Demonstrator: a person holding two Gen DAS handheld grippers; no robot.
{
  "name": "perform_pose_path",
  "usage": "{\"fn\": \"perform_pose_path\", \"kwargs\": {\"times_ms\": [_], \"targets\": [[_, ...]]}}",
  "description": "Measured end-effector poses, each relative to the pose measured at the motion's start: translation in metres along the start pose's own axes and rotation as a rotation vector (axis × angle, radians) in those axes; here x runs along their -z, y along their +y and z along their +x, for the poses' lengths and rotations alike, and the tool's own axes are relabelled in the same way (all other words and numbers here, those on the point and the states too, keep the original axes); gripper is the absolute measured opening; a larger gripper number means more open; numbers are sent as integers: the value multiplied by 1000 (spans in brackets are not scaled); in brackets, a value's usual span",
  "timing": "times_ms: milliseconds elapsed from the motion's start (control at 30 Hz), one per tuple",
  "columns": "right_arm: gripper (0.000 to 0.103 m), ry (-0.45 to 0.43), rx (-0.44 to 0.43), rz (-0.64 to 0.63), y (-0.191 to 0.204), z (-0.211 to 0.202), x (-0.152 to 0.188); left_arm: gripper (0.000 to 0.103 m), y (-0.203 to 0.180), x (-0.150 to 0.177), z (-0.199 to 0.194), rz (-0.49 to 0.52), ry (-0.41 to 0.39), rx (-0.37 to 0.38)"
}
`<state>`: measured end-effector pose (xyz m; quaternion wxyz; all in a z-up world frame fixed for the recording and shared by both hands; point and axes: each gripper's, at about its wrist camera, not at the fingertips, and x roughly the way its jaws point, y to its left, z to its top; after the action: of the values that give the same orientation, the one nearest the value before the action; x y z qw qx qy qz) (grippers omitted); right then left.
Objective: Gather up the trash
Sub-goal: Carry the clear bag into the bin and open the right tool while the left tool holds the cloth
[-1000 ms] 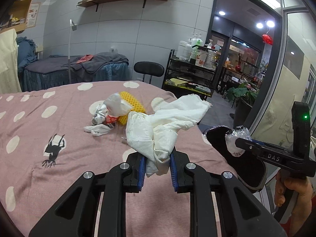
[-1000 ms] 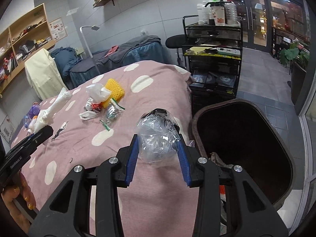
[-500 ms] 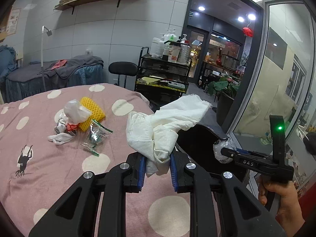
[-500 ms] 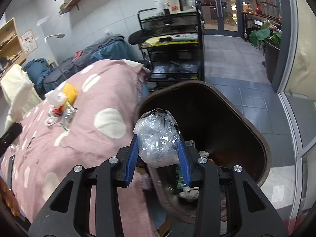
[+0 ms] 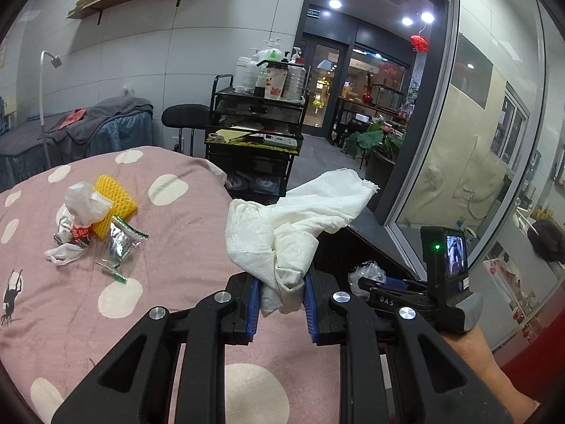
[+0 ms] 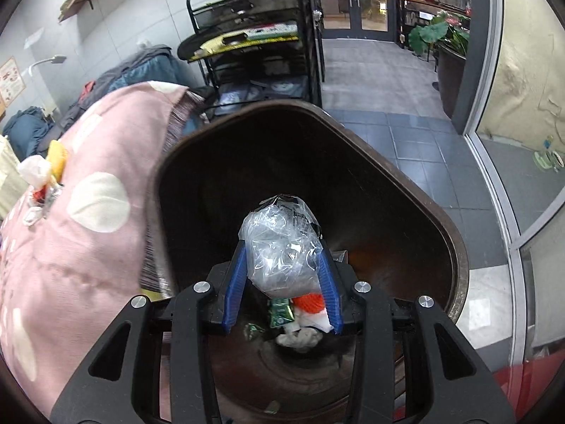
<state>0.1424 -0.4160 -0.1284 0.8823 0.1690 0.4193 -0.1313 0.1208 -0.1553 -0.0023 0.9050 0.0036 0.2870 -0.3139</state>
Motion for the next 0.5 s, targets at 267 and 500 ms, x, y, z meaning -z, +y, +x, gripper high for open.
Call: {"fn": "perform_pose_path", "kwargs": {"times_ms": [267, 500], "targets": [[70, -18, 73, 15, -11, 8, 9, 21, -15, 4, 13, 18, 32, 29], [73, -38, 64, 27, -18, -8, 14, 21, -26, 3, 26, 31, 61, 58]]}}
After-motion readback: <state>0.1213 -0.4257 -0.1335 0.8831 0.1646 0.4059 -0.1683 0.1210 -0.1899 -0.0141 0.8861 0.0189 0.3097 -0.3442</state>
